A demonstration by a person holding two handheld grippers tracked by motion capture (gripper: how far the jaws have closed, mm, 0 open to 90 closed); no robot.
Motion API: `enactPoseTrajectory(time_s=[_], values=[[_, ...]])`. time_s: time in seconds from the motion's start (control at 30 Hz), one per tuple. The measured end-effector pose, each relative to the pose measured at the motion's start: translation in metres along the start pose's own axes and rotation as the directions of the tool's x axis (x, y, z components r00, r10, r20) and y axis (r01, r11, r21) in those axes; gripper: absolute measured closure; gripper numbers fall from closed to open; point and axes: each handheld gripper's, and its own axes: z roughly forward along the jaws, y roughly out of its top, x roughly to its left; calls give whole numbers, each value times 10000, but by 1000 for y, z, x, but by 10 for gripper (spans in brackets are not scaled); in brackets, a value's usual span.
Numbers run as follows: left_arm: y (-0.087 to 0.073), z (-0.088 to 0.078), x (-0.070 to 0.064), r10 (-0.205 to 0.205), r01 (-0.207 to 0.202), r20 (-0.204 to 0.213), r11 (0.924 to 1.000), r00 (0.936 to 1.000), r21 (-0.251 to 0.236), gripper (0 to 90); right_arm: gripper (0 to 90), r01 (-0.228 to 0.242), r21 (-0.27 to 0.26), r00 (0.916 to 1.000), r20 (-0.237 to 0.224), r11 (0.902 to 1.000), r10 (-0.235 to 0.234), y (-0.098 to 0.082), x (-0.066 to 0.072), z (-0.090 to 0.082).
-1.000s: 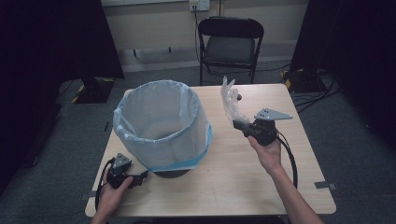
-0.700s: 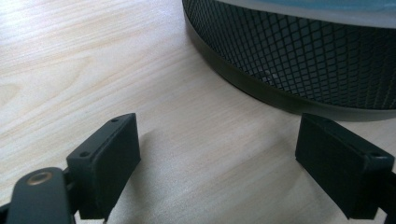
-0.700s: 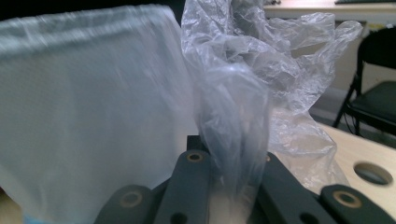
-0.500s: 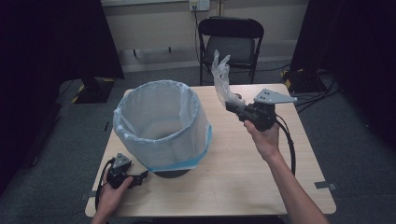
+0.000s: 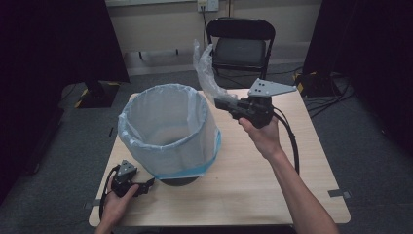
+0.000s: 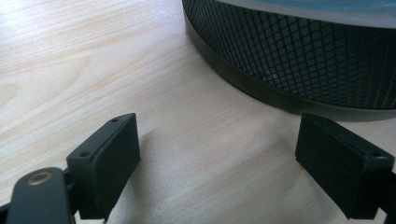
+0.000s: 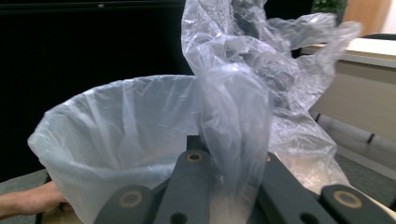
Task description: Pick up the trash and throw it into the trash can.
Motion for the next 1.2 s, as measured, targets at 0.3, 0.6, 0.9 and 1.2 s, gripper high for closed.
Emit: enactPoseTrajectory(time_s=[0.3,0.6,0.9,1.2], values=[[0,0,0,-1,1,3,10000,10000,2,133,900,-4,-171,9989,-459,9999,-4,17,8,25],[0,0,0,13,-13,34,10000,10000,1,133,900,129,-36,9932,-1153,9999,-132,33,24,60],[0,0,0,21,-21,36,10000,10000,-1,133,821,652,564,9849,-1638,9963,-552,30,42,82],[0,0,0,20,-20,35,10000,10000,-3,133,456,526,781,9873,-1537,9956,-401,28,46,89]])
